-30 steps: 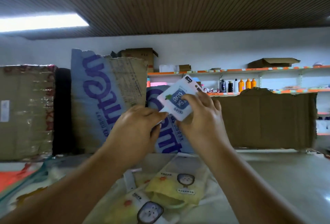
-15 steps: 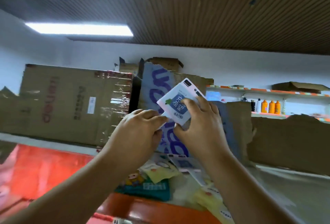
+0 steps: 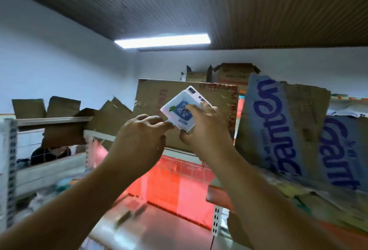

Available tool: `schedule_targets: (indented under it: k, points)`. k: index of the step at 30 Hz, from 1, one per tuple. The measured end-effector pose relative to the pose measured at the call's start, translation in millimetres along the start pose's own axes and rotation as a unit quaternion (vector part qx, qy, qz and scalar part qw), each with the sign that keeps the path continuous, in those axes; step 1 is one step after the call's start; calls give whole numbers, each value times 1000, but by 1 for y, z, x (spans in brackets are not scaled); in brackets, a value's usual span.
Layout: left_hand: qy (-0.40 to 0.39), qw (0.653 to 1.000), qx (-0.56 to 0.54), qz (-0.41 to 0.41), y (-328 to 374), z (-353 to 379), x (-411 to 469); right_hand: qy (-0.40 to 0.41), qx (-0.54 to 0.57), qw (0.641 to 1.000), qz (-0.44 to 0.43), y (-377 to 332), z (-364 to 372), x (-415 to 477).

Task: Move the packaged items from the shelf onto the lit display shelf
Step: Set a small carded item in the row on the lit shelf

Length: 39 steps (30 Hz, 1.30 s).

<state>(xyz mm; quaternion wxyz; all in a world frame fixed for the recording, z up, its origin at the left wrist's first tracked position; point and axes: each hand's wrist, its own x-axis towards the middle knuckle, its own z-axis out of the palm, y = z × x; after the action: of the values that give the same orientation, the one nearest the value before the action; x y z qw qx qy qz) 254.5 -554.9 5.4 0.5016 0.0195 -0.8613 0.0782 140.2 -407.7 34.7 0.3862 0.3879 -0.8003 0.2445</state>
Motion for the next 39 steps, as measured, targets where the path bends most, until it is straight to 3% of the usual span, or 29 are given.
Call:
schedule_targets:
  k: [12,21,29,39]
  points:
    - [-80,992,65,-71,-97,13,-84,-68,139,988,-19,-78,132,-12]
    - [-221,967,43,-116,-148,123,-120,-212,168,963,-13,-44,273,-20]
    - [-290,941,16,-172,-187,236,-144,-321,231,918,14,2,394,-20]
    - [-341,917,16,-208,-217,320,-174,-370,221,902,17,27,493,-30]
